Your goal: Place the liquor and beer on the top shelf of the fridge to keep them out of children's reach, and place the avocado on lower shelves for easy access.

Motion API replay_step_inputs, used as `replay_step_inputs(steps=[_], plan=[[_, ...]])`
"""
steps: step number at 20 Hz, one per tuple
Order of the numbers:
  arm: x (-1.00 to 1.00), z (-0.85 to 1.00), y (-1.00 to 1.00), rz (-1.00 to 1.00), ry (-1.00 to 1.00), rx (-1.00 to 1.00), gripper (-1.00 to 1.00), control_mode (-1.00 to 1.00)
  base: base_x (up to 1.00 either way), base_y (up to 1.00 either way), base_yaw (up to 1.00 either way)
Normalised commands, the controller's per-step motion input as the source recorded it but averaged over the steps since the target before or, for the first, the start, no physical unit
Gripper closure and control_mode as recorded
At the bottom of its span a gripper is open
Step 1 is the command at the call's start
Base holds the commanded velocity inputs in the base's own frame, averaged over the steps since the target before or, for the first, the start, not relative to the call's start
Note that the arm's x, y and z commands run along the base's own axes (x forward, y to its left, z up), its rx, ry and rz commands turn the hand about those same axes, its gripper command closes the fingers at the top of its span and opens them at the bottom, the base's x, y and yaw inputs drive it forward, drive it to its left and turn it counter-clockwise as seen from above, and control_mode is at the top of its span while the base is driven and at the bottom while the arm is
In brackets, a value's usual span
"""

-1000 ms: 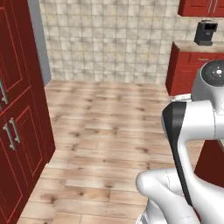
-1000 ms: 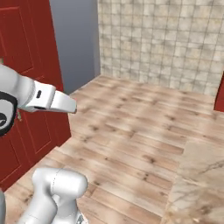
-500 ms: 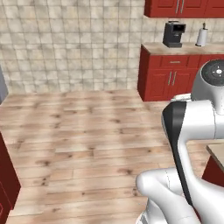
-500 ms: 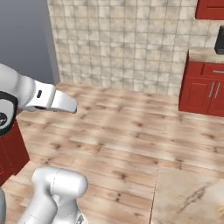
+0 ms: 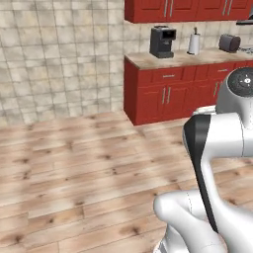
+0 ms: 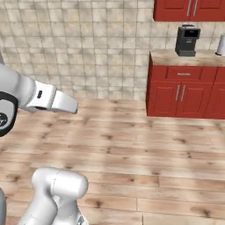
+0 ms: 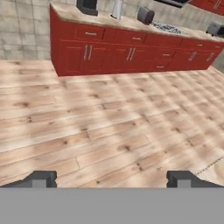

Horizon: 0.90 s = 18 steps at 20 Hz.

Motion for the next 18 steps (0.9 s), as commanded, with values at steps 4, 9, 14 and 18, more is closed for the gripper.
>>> replay_step_inputs(steps=[4, 9, 14, 18], plan=[[0.00, 0.00, 0.00, 0.00, 0.00, 0.00, -1.00, 1.00, 0.94, 0.00, -0.49], [0.00, 0.00, 0.00, 0.00, 0.00, 0.00, -1.00, 1.00, 0.68, -0.01, -0.59], [0.00, 0.00, 0.00, 0.00, 0.00, 0.00, -1.00, 1.00, 0.46, -0.05, -0.66], [0.00, 0.00, 0.00, 0.00, 0.00, 0.00, -1.00, 1.00, 0.48, 0.00, -0.66]])
